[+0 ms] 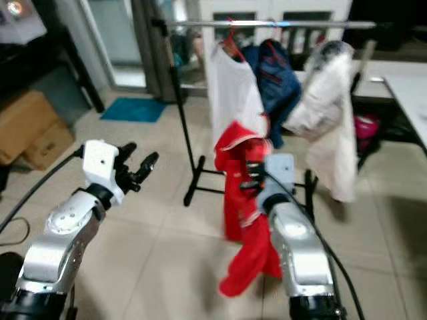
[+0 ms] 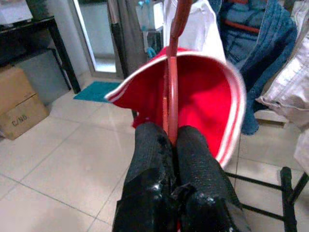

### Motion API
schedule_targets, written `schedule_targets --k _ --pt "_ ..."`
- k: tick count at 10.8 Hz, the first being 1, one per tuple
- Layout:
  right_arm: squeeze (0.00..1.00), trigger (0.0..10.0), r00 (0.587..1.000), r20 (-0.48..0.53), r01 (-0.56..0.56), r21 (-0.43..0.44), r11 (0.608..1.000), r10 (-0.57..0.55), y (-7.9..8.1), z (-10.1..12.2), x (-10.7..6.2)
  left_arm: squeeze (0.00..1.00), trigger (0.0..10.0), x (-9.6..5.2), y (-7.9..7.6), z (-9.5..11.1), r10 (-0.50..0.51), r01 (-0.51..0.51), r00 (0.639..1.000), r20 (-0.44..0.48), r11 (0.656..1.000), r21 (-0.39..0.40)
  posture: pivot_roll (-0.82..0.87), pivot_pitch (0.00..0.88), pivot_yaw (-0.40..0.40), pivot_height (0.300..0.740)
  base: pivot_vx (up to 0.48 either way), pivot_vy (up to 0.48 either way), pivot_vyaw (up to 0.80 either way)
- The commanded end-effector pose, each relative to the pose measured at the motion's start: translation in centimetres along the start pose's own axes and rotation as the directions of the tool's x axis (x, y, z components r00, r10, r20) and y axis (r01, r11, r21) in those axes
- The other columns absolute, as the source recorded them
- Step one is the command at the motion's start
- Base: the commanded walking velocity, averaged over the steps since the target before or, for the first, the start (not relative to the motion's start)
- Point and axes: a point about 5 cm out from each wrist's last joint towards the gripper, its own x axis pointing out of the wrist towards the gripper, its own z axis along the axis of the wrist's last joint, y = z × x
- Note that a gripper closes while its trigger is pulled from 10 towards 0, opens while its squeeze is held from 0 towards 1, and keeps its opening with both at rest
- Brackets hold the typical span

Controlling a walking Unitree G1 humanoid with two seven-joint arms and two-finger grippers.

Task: Hang hanger

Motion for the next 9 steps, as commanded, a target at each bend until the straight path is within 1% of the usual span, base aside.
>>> schedule_targets --k 1,3,9 --pt "0.0 10.0 0.997 0.061 -0.045 0.018 0.999 0.044 1.27 1.32 0.33 0.0 10.0 -0.17 0.78 0.37 0.021 -0.021 1.0 0.01 1.0 0.017 -0.04 0.0 0.078 0.74 0.386 0.0 0.0" --pt "0.0 10.0 0.997 0.068 -0.048 0.016 0.999 0.047 1.29 1.53 0.4 0.0 10.0 -0.08 0.85 0.42 0.023 -0.023 1.0 0.011 1.0 0.019 -0.04 0.0 0.08 0.74 0.388 0.0 0.0" --pt "0.0 10.0 0.994 0.079 -0.075 -0.039 0.996 0.078 1.6 1.74 0.53 0.0 10.0 -0.11 0.8 0.42 0.025 -0.025 1.0 0.013 0.999 0.021 -0.03 0.0 0.072 0.74 0.387 0.0 0.0"
